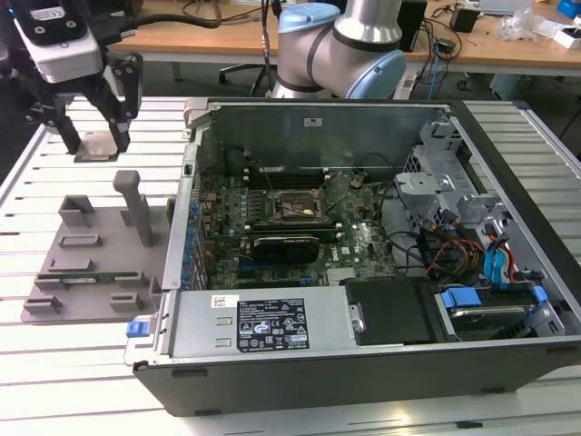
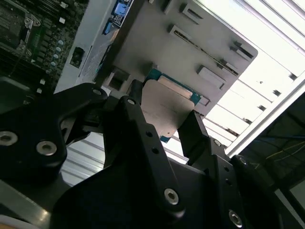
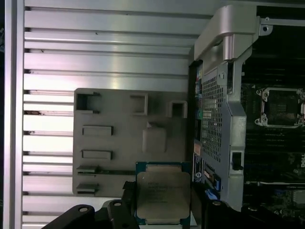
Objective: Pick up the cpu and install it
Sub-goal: 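Pick up the cpu and move it towards the insertion slot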
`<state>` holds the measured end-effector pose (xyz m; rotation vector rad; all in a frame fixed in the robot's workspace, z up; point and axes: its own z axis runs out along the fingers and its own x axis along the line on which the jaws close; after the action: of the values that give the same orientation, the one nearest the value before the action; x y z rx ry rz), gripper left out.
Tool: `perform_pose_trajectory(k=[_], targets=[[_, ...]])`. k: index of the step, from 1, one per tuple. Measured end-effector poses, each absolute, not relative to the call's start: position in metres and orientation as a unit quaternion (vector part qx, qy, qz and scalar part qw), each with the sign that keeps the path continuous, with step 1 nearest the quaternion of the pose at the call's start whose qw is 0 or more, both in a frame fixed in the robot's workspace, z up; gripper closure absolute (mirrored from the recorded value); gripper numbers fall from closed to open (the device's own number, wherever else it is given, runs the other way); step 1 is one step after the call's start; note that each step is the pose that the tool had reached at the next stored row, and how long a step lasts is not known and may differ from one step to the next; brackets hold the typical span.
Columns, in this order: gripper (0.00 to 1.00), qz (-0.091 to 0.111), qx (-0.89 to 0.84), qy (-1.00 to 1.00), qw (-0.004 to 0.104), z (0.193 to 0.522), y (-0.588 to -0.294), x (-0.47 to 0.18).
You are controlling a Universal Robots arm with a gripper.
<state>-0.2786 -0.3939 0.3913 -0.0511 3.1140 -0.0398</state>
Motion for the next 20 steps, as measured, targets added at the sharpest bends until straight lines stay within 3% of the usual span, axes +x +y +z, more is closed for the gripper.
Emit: perform_pose_trajectory(k=[20], targets=[[0.45, -0.013, -0.016, 1.0, 0.013, 0.391, -0.394, -0.229]])
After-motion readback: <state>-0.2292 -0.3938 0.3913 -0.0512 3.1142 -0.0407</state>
